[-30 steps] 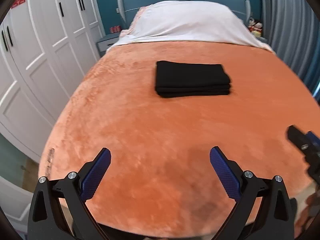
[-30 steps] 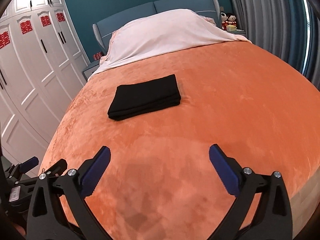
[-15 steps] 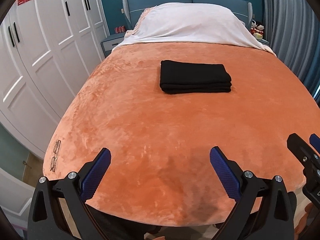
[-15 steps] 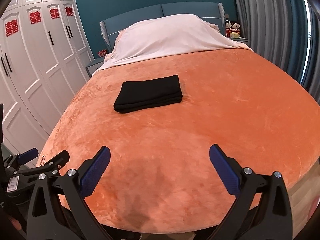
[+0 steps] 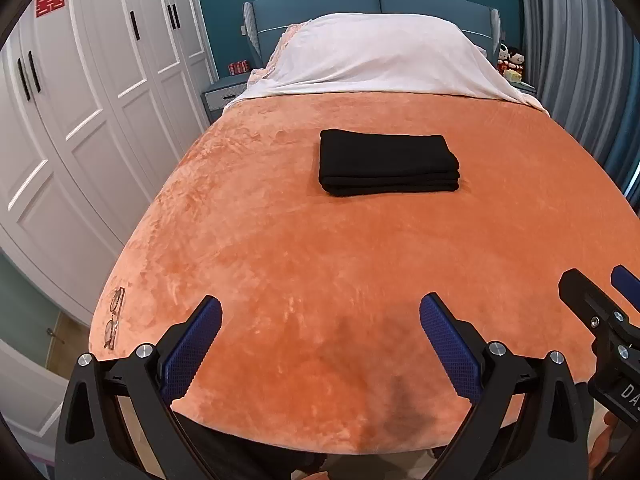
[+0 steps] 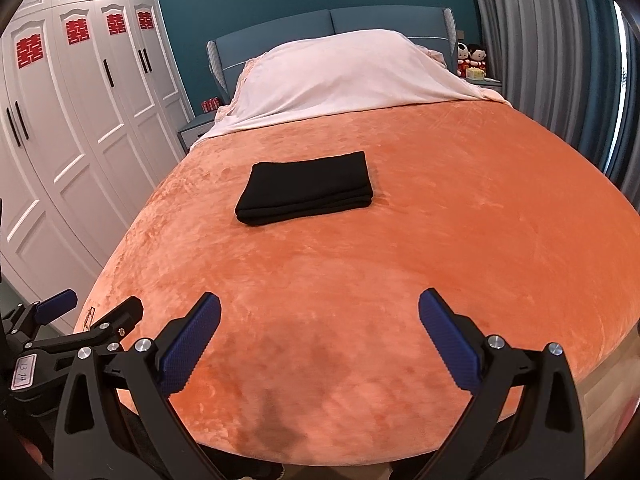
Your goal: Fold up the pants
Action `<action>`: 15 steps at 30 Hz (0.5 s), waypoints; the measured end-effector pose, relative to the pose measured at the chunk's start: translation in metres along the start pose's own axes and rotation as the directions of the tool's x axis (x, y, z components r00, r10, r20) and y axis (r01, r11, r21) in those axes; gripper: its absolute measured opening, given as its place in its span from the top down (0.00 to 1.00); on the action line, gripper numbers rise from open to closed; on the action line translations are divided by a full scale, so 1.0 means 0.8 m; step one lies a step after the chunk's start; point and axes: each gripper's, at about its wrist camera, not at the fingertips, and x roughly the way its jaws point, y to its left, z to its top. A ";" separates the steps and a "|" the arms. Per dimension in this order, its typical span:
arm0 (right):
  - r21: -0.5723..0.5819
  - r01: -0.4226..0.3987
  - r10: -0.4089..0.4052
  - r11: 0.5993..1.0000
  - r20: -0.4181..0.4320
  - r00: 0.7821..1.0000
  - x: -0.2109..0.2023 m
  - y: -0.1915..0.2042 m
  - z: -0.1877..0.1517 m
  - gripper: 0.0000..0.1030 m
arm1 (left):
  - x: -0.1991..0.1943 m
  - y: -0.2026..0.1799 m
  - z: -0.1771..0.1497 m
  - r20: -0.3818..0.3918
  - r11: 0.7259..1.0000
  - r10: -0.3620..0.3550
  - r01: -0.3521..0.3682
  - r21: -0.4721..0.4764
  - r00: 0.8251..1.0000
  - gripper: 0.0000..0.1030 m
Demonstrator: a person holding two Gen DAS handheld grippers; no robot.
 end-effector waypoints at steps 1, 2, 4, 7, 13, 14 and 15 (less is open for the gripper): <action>-0.001 0.000 0.000 1.000 0.000 1.000 0.000 0.000 0.000 0.05 | 0.000 0.000 0.001 0.001 1.000 0.000 0.000 -0.001 1.000 0.05; -0.002 0.001 -0.001 1.000 0.000 1.000 0.000 0.000 0.000 0.05 | 0.000 0.000 0.001 0.001 1.000 0.000 0.000 0.000 1.000 0.05; -0.001 0.002 -0.002 1.000 0.000 1.000 0.000 0.000 0.000 0.05 | -0.001 0.000 0.000 0.002 1.000 0.002 -0.002 0.000 1.000 0.05; 0.000 0.002 -0.002 1.000 -0.001 1.000 0.000 0.001 0.000 0.05 | -0.001 -0.001 0.001 0.002 1.000 0.004 -0.004 0.001 1.000 0.05; -0.001 0.002 -0.002 1.000 0.001 1.000 -0.001 0.002 -0.001 0.05 | -0.002 -0.002 0.002 0.002 1.000 0.009 -0.009 0.001 1.000 0.05; 0.000 0.001 -0.001 1.000 -0.001 1.000 0.000 0.002 -0.001 0.05 | -0.002 -0.002 0.002 0.003 1.000 0.008 -0.008 0.002 1.000 0.05; 0.001 0.000 0.000 1.000 -0.002 1.000 0.000 0.002 -0.001 0.05 | -0.002 -0.002 0.002 0.003 1.000 0.009 -0.009 0.000 1.000 0.05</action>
